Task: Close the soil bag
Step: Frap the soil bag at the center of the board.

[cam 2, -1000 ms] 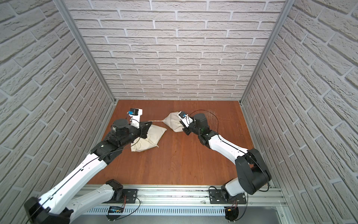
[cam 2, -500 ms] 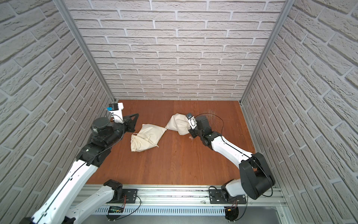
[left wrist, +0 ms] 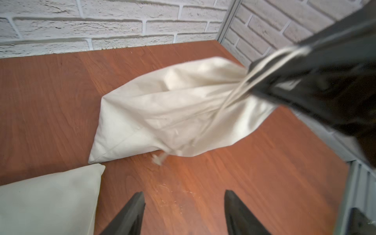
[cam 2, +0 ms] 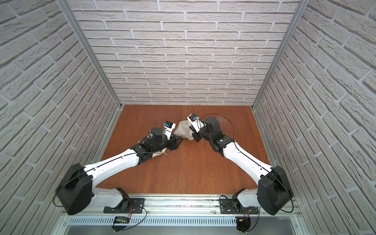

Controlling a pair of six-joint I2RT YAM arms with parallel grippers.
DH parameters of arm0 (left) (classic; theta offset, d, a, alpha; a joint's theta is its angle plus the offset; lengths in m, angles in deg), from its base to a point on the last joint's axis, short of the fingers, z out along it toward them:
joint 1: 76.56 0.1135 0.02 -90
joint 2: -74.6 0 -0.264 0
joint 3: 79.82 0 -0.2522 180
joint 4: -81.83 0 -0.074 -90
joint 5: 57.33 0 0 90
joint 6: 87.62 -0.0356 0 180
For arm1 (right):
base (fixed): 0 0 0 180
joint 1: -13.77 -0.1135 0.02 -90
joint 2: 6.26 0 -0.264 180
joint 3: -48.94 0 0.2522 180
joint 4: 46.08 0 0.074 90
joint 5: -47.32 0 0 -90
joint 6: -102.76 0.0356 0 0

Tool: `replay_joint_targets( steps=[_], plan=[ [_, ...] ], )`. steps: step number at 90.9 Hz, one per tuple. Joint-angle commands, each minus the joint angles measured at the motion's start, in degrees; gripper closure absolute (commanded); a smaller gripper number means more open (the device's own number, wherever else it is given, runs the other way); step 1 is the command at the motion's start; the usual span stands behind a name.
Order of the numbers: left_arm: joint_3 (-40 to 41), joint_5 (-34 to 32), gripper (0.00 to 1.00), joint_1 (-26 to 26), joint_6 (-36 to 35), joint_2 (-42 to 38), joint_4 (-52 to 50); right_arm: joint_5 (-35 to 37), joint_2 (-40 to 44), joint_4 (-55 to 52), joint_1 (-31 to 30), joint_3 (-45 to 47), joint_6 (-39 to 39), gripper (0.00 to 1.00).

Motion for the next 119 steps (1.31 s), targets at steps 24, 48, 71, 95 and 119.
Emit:
replay_joint_targets(
  steps=[24,48,71,95,119],
  plan=[
    [0.3,10.0,0.29,-0.6,-5.4,12.1,25.6,-1.1,5.6,-1.9,-0.6,0.1,-0.4,0.97],
    [1.7,14.5,0.33,-1.3,-6.7,13.6,31.6,0.0,6.8,-3.2,-0.6,-0.2,-1.7,0.97],
    [5.7,15.1,0.32,-1.5,-7.6,9.8,31.5,0.6,6.7,-3.3,-0.6,-0.4,-2.3,0.97],
    [4.5,15.2,0.41,-5.6,-11.9,6.4,25.7,1.7,6.7,-3.4,-0.6,-0.1,-2.7,0.97],
    [2.2,13.4,0.45,-5.7,-12.1,9.8,26.5,1.7,7.5,-3.5,-0.6,-0.1,-2.8,0.97]
  ],
)
